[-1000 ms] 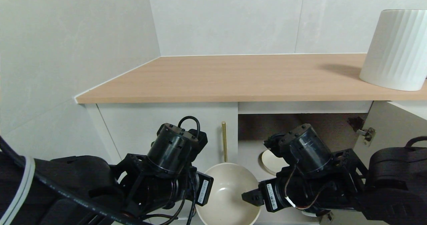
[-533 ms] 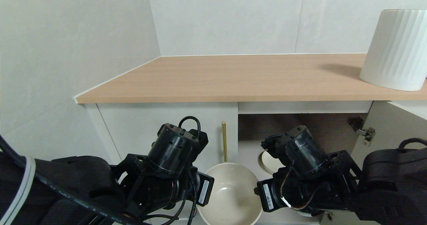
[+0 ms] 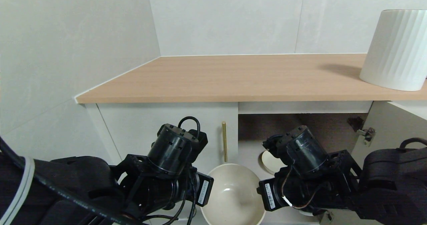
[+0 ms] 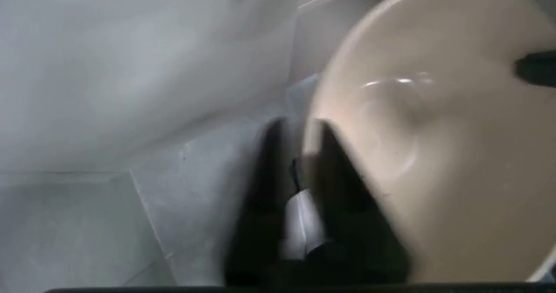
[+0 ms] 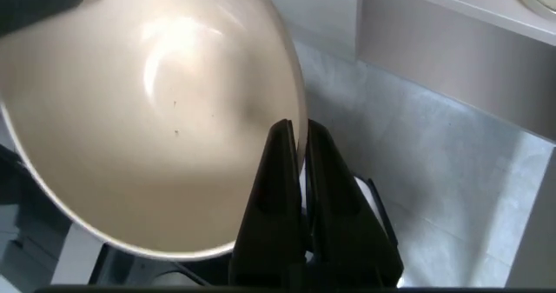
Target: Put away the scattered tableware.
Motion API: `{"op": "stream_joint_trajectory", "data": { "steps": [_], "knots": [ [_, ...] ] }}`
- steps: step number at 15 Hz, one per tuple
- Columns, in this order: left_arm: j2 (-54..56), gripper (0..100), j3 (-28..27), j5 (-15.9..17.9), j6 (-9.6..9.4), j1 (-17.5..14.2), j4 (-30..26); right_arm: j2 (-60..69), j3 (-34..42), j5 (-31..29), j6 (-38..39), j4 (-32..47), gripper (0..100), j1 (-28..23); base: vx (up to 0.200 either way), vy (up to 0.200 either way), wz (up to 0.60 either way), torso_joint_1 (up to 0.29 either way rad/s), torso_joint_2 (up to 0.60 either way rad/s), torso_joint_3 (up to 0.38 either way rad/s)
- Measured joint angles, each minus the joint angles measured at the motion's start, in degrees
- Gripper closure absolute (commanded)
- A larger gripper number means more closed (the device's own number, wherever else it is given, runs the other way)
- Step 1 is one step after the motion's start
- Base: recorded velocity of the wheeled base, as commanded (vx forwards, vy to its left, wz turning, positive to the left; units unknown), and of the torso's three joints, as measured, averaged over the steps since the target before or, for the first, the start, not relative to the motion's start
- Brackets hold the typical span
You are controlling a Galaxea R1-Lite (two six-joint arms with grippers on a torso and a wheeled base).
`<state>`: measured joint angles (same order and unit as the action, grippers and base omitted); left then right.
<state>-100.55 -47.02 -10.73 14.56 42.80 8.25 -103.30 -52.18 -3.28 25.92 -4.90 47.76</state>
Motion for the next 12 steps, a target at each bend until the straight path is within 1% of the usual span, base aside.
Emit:
{"op": "stream_joint_trajectory", "data": {
  "steps": [3,5,8,12],
  "knots": [
    [-0.06,0,0.20,-0.62,1.17,0.00,2.04,0.00,0.04,0.05,0.02,0.00,100,0.06,0.000,0.000,0.00,0.000,0.00,0.000],
    [0.20,0,0.20,-0.95,1.43,0.02,3.01,0.00,0.04,-0.05,0.09,0.00,100,0.05,0.000,0.000,0.00,0.000,0.00,0.000],
    [1.33,0,0.41,-1.69,2.90,-0.09,6.30,-0.45,0.17,-1.67,0.22,-0.10,100,-0.94,0.000,0.000,0.00,0.000,0.00,0.000],
    [2.49,0,0.61,-1.72,2.99,-0.48,6.66,-3.56,0.26,-3.25,0.29,-0.16,100,-7.36,0.000,0.000,0.00,0.000,0.00,0.000]
  ]
}}
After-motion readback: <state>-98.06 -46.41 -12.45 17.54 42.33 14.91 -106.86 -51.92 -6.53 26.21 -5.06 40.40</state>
